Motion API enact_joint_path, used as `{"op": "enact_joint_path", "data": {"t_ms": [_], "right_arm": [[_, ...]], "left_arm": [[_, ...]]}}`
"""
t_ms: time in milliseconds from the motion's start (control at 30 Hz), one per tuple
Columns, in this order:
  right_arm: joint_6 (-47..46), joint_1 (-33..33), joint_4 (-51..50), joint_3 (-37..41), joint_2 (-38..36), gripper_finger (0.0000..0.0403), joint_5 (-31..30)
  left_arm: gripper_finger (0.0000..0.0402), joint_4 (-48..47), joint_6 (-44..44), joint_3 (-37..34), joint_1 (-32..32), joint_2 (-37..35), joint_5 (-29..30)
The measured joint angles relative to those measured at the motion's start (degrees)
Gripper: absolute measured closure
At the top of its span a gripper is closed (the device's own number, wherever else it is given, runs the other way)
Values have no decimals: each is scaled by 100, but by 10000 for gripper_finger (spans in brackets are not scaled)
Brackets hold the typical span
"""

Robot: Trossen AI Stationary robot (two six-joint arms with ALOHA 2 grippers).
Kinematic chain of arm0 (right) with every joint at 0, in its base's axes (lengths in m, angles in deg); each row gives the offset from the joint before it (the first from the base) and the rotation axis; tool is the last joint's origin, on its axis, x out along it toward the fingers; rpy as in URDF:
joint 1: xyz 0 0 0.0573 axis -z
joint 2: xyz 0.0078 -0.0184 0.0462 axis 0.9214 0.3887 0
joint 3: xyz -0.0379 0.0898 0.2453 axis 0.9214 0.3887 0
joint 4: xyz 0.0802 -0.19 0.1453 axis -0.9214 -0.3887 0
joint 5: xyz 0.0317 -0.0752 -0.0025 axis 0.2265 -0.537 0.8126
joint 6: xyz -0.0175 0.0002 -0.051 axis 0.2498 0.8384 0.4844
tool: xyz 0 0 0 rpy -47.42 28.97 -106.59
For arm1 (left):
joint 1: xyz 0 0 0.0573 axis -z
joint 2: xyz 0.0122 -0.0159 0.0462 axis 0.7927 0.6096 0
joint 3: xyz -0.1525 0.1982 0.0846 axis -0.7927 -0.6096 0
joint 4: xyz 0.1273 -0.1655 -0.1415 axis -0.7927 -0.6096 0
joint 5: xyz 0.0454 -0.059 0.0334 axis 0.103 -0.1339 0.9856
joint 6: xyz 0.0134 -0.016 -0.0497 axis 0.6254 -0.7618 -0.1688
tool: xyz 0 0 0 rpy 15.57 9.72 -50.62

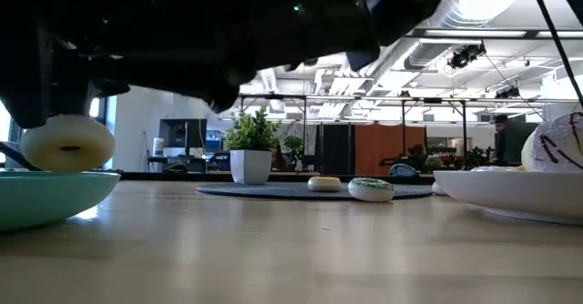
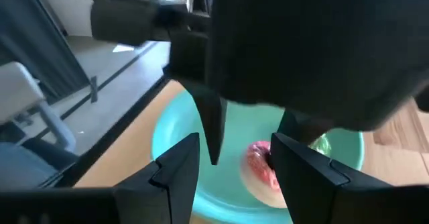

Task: Pick & Place donuts
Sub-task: Put the left small pink donut on the blue plate, then put the small green donut on the blue plate

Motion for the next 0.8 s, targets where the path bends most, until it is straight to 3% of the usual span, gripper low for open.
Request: {"op": "enact_joint_path", "data": {"t_ms": [133,300,800], "right_arm": [[-119,-46,-58,-325,385,222,-339],[-367,-43,-4,-644,773,222,-210],[-483,-46,-701,-648,745,222,78]], "left_arm": [[224,7,31,0,3,0,-101],[224,-84,56,-11,25,9,-228],[224,-409,-135,2,74,0,28]]}}
